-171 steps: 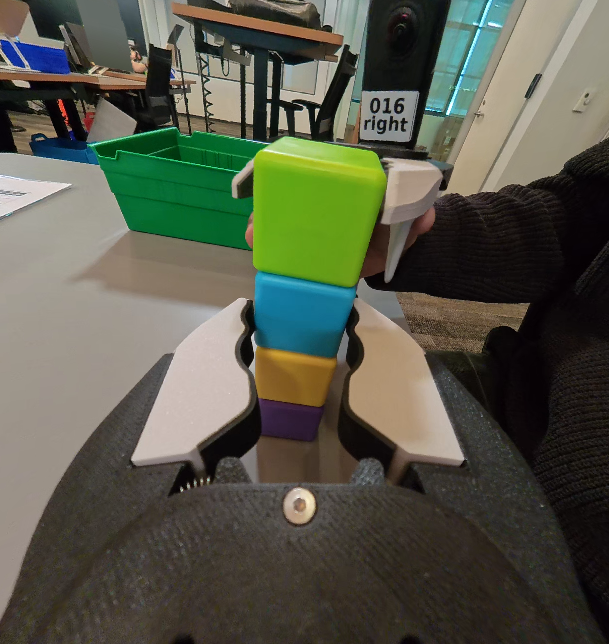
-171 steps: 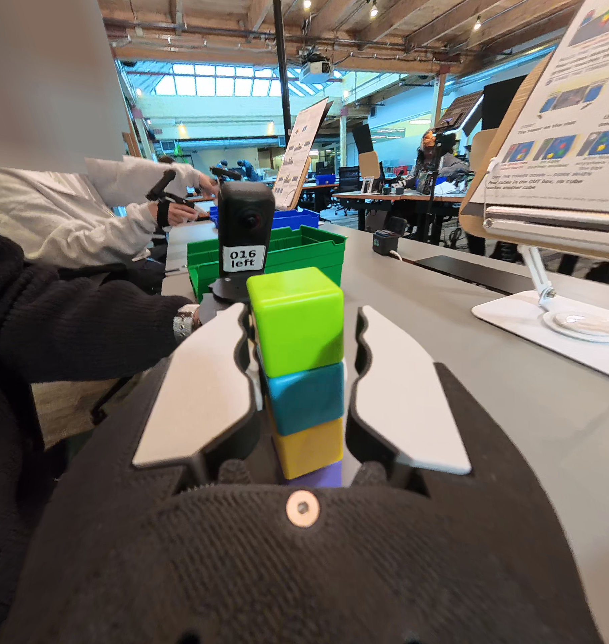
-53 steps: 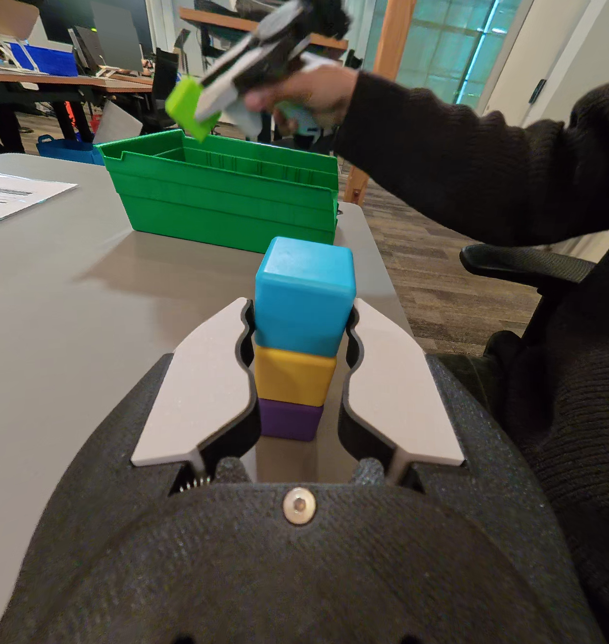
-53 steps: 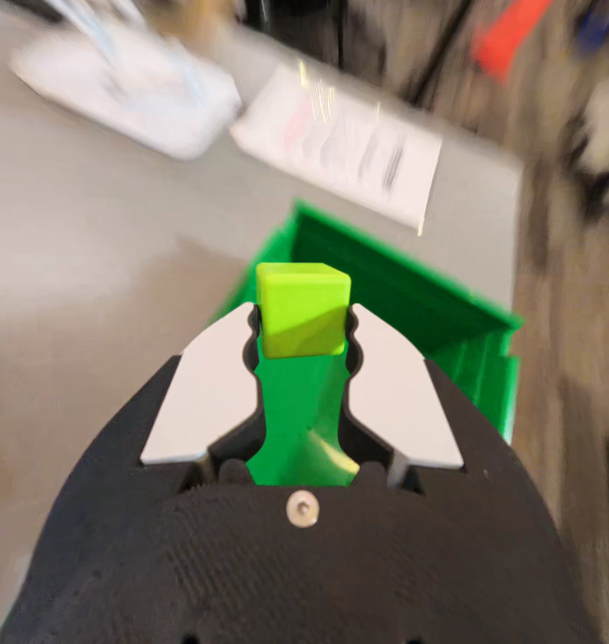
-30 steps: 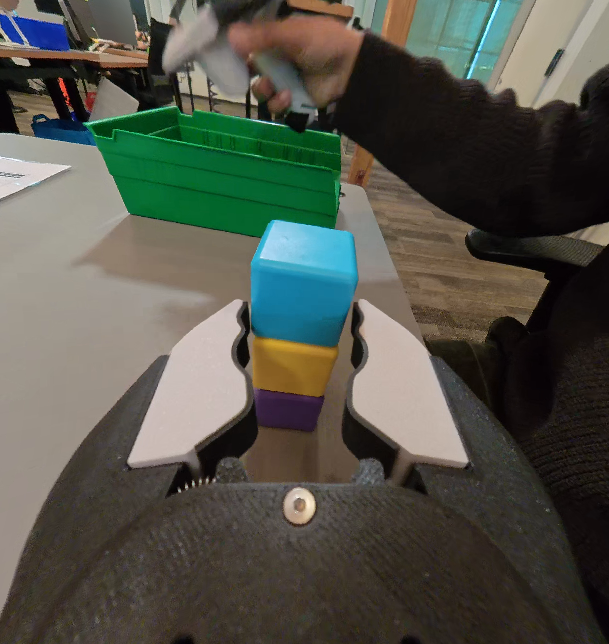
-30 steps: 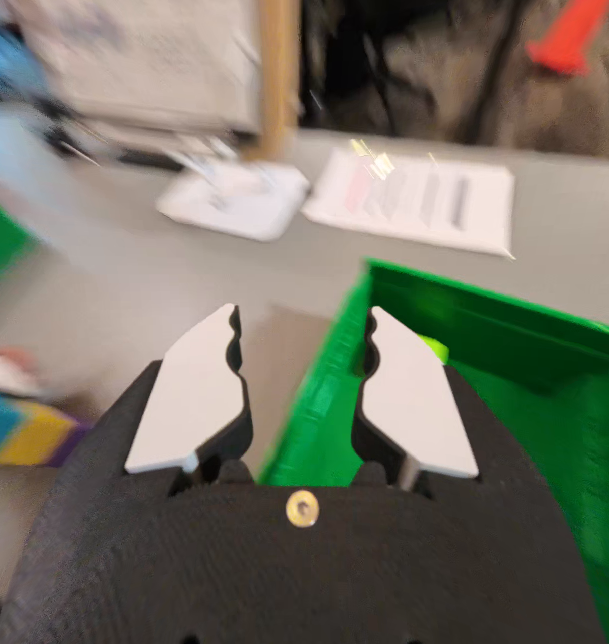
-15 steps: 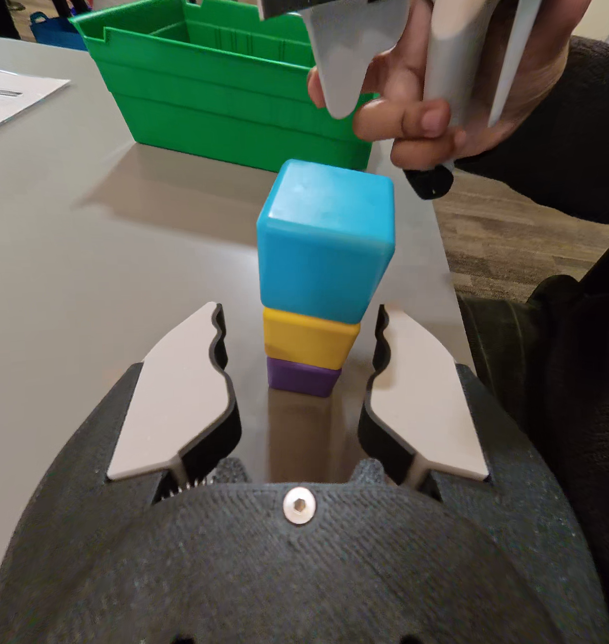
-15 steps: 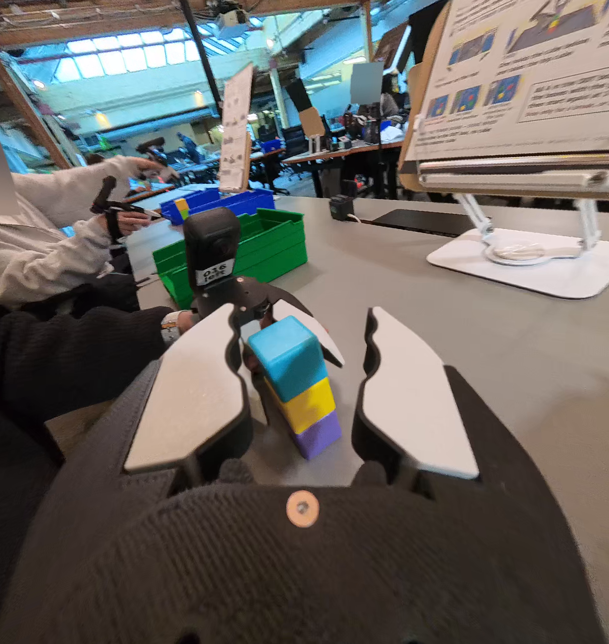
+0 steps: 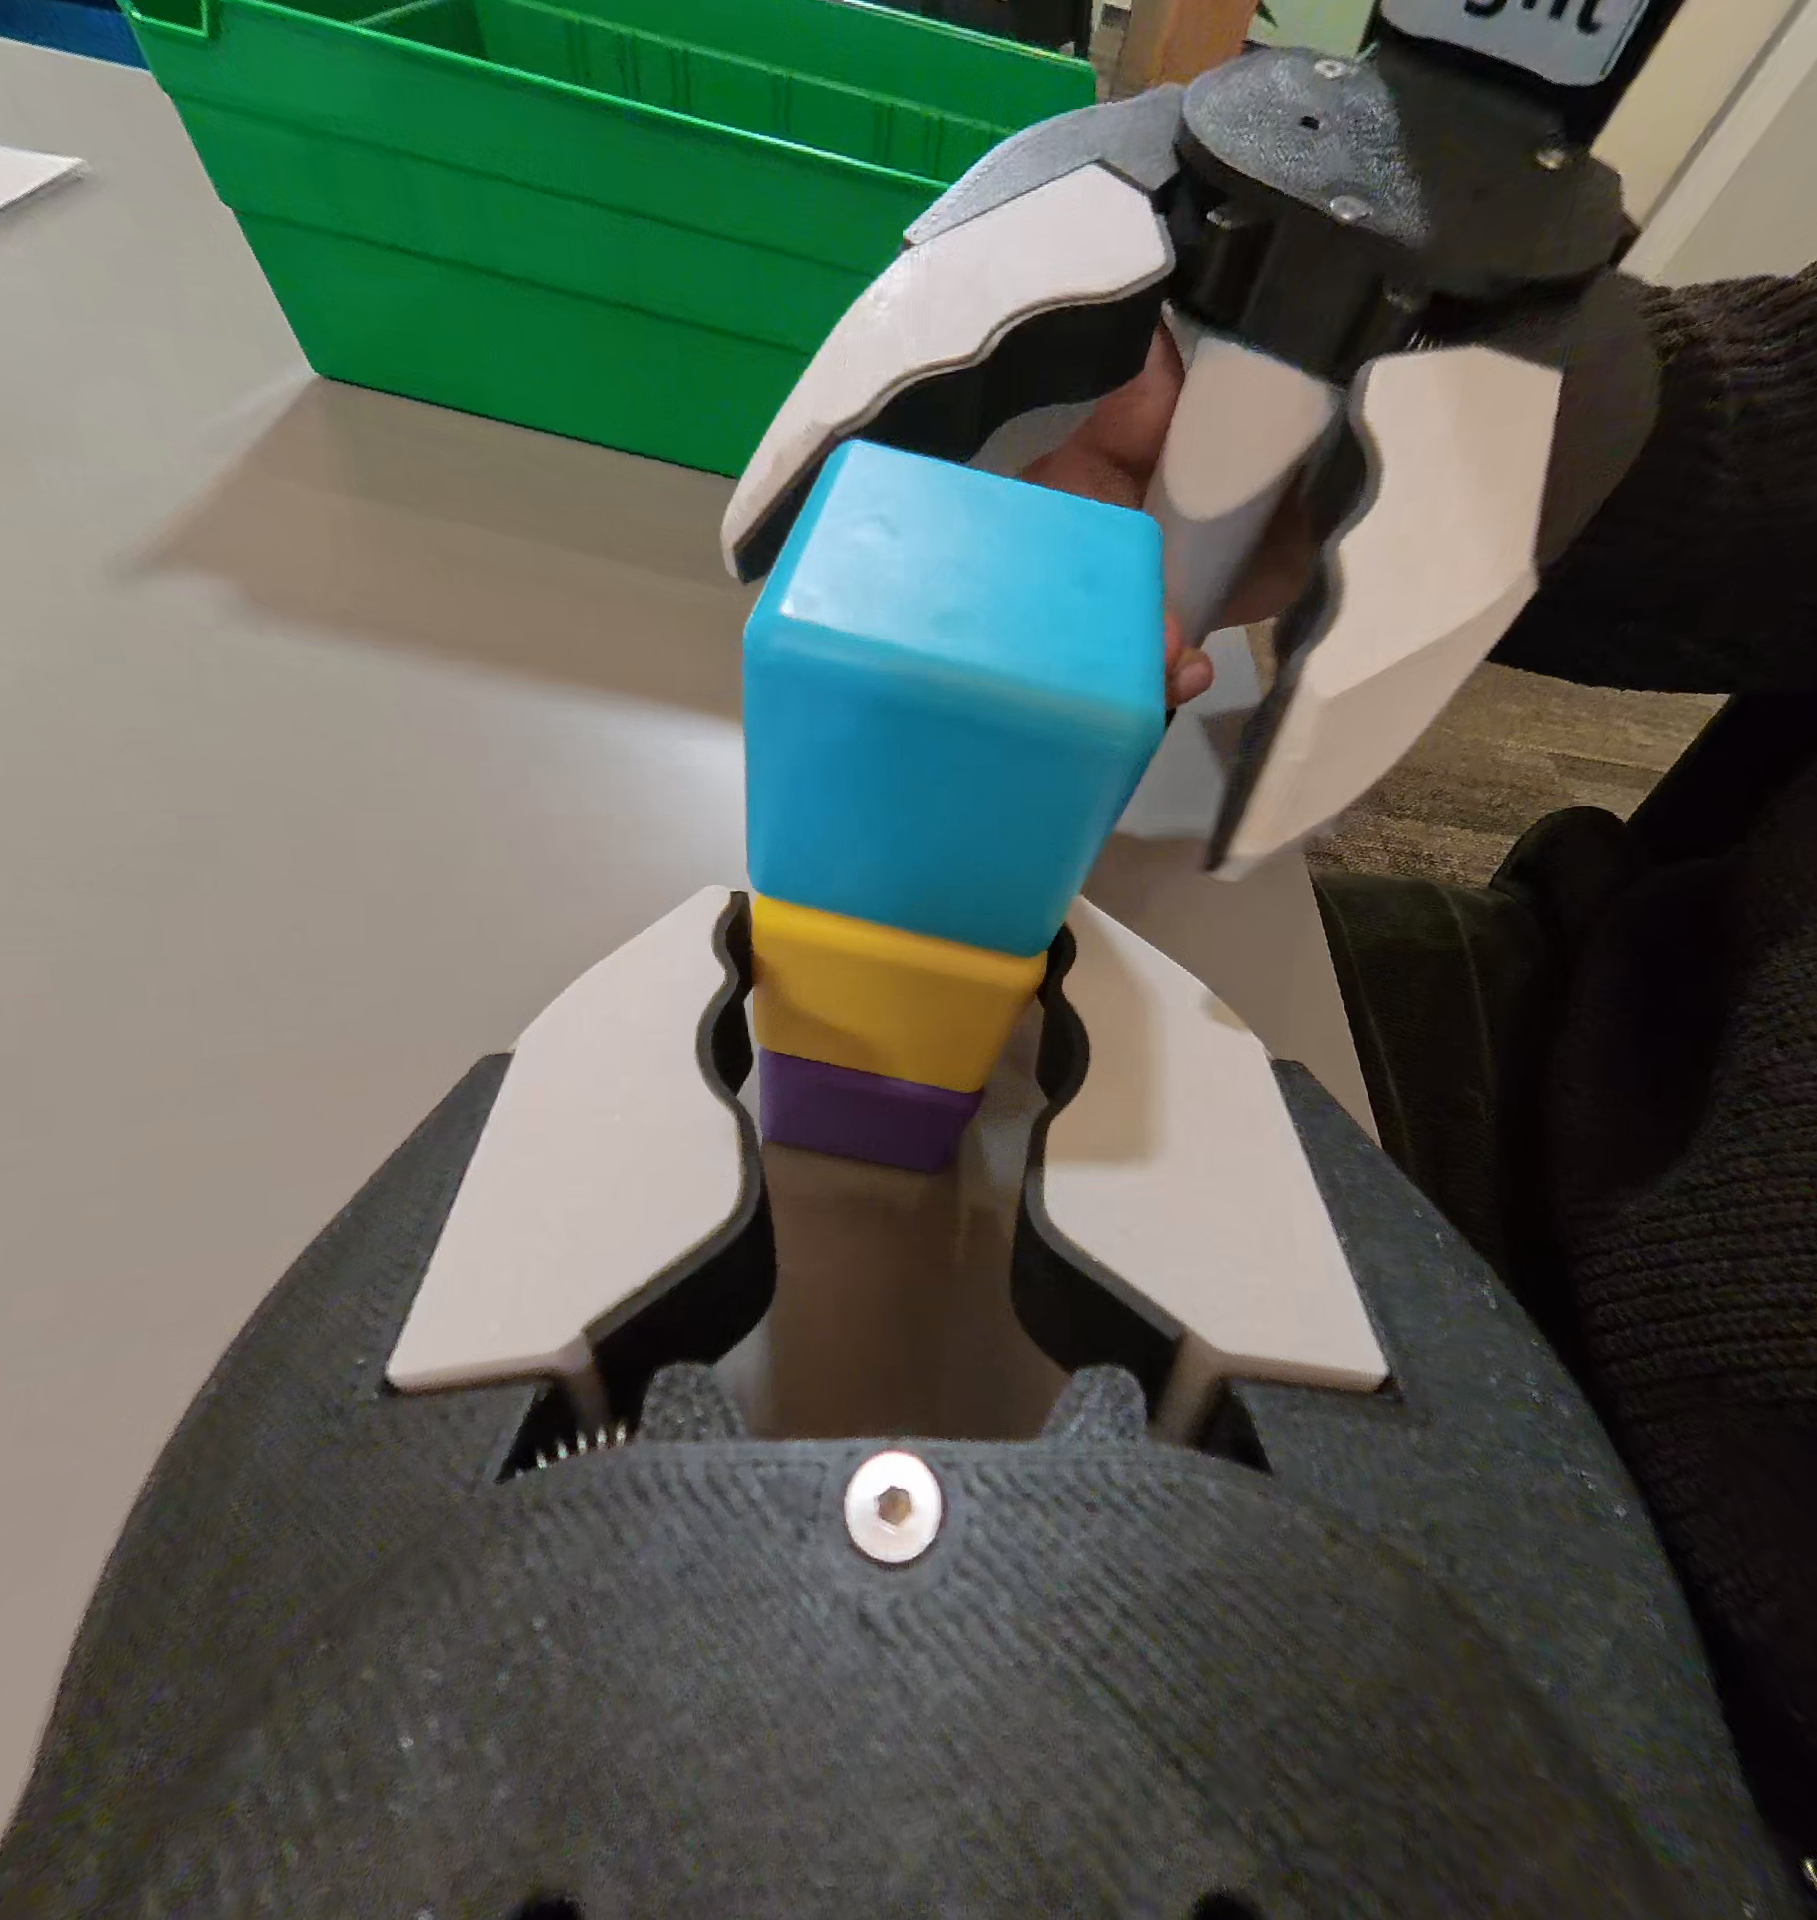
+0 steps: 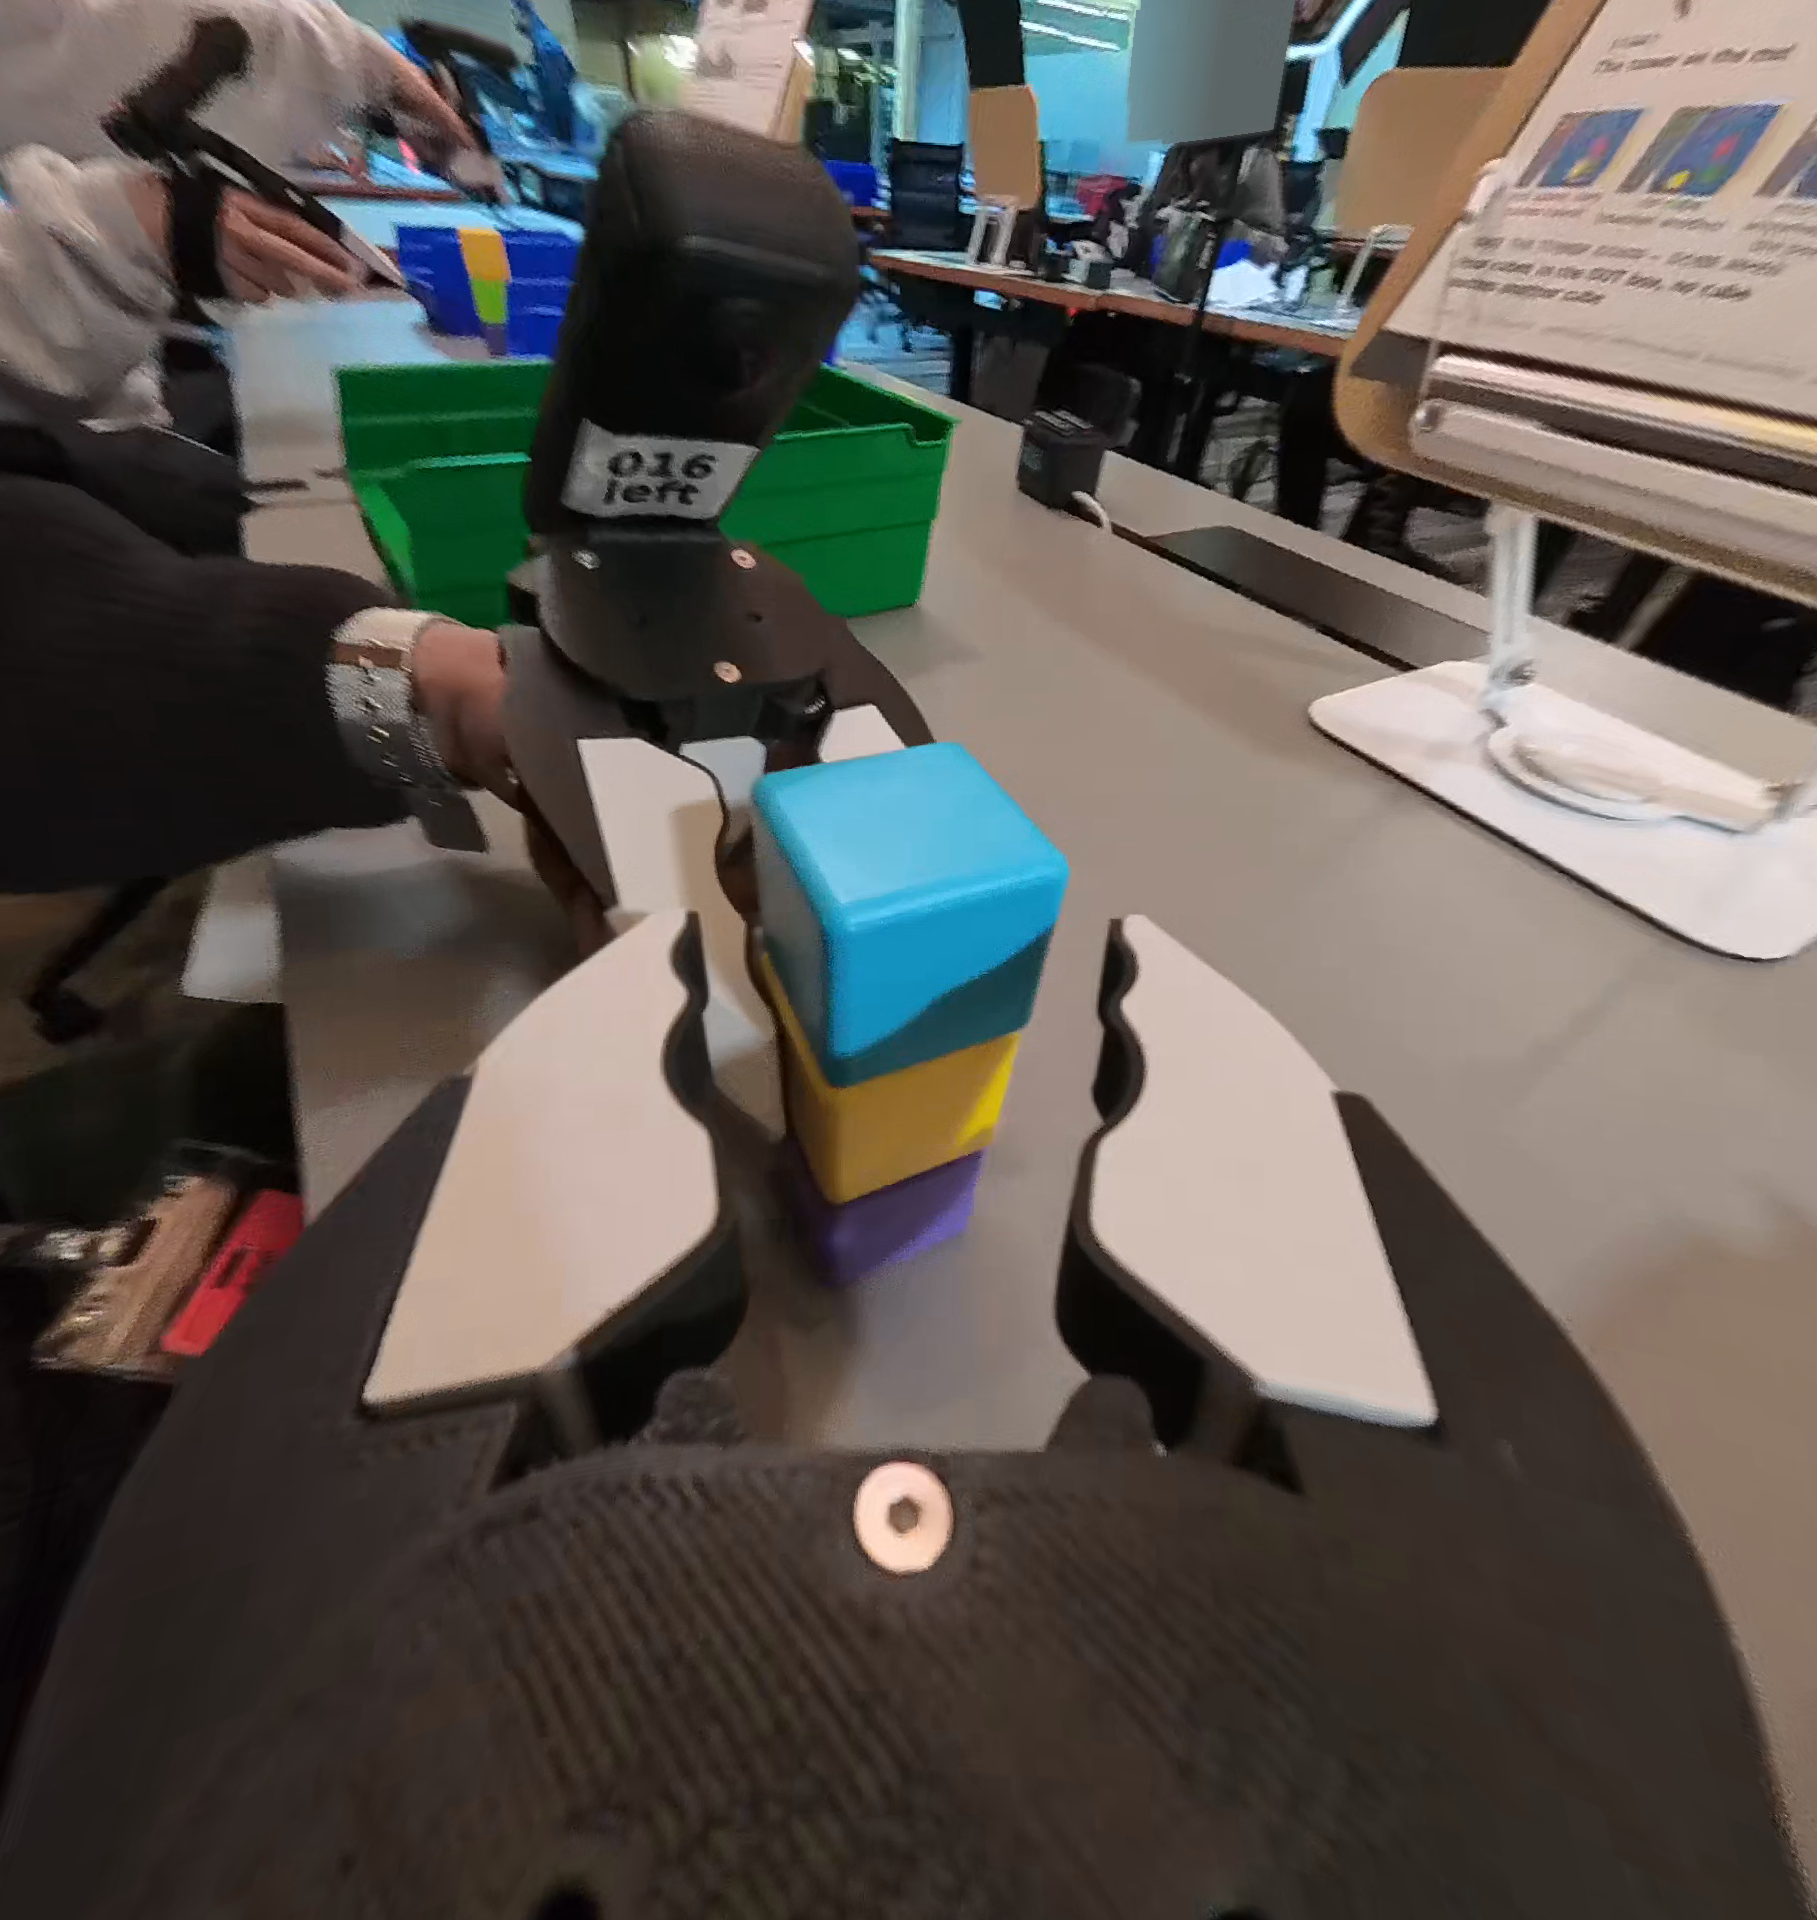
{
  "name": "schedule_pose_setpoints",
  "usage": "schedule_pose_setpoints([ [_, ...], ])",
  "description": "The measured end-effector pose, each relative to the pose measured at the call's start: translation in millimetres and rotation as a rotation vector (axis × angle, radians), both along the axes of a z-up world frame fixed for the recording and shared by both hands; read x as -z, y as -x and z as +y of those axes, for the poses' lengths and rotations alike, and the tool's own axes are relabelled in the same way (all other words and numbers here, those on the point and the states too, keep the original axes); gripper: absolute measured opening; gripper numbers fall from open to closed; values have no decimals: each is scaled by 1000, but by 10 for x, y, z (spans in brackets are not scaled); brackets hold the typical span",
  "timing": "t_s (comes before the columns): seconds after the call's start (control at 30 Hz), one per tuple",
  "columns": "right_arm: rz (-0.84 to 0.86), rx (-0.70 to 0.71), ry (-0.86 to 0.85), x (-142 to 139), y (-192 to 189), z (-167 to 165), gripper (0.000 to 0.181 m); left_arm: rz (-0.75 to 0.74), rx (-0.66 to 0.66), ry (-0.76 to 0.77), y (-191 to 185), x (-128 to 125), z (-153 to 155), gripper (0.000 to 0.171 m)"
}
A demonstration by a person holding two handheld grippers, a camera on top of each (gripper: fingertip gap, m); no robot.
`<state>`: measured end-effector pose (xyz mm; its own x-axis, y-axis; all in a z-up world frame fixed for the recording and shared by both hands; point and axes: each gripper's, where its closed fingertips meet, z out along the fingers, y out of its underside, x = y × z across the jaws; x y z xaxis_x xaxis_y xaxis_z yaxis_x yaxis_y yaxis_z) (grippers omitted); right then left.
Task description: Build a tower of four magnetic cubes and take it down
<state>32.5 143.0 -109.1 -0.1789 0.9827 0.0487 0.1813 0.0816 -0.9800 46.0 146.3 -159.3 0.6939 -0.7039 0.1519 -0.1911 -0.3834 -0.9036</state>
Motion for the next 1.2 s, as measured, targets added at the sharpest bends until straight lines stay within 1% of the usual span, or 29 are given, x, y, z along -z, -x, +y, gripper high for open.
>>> schedule_pose_setpoints([
  [0.1, -37, 37, -64, 71, 15, 28, 71, 5, 9, -2, -13, 2, -9, 54],
  [0.23, 15, 21, -19, -30, 1, -9, 55, 9, 39, -2, -47, 6, -37, 54],
  [0.43, 9, -42, 11, -41, -33, -45, 51, 13, 68, -4, -78, 8, -67, 54],
  [0.7, 19, -30, 8, -81, 15, -65, 50, 4, 97, -2, -100, 2, -96, 53],
  [0.77, 69, -12, 58, -182, 15, -25, 49, 32, 101, 10, -108, 42, -99, 52],
  [0.83, 151, 5, 158, -385, -19, 63, 49, 95, 106, 15, -136, 108, -103, 52],
  [0.9, 203, 27, 218, -524, -84, 169, 49, 139, 110, 20, -158, 159, -107, 52],
  [1.07, 226, 81, 212, -579, -198, 339, 49, 135, 92, 12, -139, 146, -92, 52],
  [1.2, 253, 78, 245, -632, -223, 357, 49, 86, 38, -24, -58, 56, -27, 51],
])
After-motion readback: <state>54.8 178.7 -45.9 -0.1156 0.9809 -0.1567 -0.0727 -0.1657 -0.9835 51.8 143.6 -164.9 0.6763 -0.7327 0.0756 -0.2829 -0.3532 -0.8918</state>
